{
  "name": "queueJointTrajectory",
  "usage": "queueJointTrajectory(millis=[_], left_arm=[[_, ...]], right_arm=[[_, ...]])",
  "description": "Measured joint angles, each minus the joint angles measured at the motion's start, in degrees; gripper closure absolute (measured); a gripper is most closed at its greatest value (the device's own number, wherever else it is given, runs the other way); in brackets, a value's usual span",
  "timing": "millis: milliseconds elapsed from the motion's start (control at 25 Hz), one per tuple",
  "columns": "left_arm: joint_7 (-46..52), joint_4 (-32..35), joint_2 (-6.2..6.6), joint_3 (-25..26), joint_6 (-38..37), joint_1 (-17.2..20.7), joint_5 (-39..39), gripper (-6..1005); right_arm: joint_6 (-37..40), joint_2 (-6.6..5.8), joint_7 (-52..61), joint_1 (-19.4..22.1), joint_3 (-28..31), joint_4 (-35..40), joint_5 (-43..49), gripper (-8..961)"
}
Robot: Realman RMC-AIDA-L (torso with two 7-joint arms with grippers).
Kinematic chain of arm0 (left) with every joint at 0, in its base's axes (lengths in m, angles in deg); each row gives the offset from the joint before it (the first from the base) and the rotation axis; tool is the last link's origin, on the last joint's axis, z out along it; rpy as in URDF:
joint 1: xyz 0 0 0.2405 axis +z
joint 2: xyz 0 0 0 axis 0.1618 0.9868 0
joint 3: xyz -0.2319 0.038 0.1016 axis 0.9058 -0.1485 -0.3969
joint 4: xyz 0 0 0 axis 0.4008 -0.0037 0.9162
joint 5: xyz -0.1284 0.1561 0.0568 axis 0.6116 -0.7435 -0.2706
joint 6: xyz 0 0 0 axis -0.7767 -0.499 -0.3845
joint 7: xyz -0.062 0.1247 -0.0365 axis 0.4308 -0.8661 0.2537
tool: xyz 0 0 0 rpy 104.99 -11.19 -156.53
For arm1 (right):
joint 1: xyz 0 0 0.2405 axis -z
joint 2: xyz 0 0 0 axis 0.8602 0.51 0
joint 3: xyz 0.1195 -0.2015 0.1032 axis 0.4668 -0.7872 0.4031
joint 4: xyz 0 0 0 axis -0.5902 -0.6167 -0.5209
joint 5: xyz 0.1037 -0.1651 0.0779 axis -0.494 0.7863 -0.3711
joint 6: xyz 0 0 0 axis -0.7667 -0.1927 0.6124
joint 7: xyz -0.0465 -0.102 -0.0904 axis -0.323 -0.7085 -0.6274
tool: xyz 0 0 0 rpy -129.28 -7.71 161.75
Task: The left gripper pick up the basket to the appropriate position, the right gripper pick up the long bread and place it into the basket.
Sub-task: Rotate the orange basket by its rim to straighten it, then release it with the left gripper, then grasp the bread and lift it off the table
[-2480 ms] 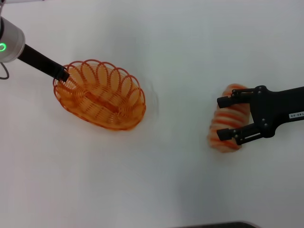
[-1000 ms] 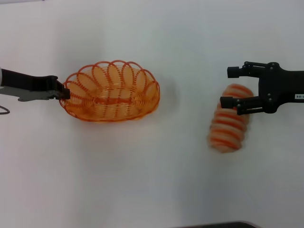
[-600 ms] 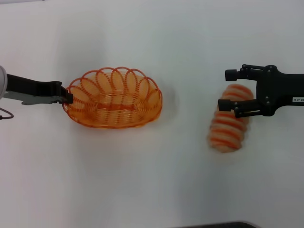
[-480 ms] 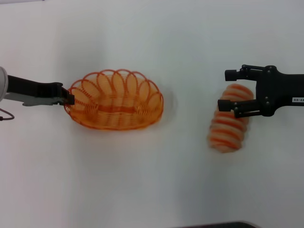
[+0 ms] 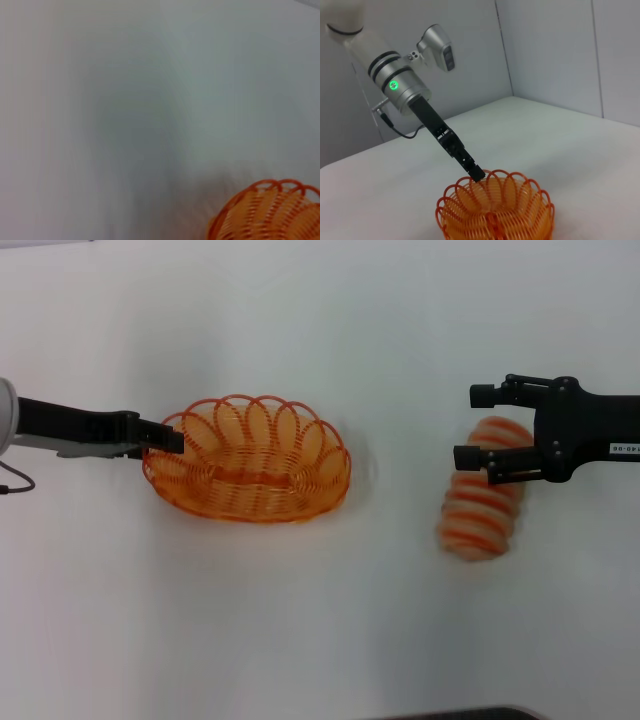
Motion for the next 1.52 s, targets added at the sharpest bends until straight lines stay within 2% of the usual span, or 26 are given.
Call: queueJointTrajectory(millis=[120,400,560,720,920,1200,1520], left_arm=[[-2.59,0.8,0.08,0.86,0.08,1.03,2.08,419],[-14.95,1.06,0.12,5.71,-0.84,3.51,8.38,280],[-27.44,0.78,0.27,9.66,-4.95,4.68,12.19,201],[-36.9,0.37,0.49,14.17,-6.24,5.76,14.1,202],[-44.51,0.0,0.52,16.78,-6.79,6.96,16.57,209],[-52.89,0.48,0.48,21.1,-6.55,8.59,18.6,211],[-59.61,1.59,0.37,23.42,-6.42,9.57,20.36,211]], right_arm=[[-0.03,0.15,0.28,-0.17,0.58,-0.11,-0.01,11],[0.21,0.31,7.9,-1.09,1.83,-0.25,-0.09,11],[0.57,-0.88,18.83,-2.49,1.04,0.0,0.66,11],[3.99,-2.64,30.58,-3.64,-0.88,1.83,1.33,12],[6.99,-3.13,45.43,-4.98,-3.73,8.18,2.06,12],[6.99,-5.14,62.83,-10.06,-4.75,8.91,10.41,12],[8.33,-5.6,76.37,-15.52,-4.83,8.91,20.53,11]])
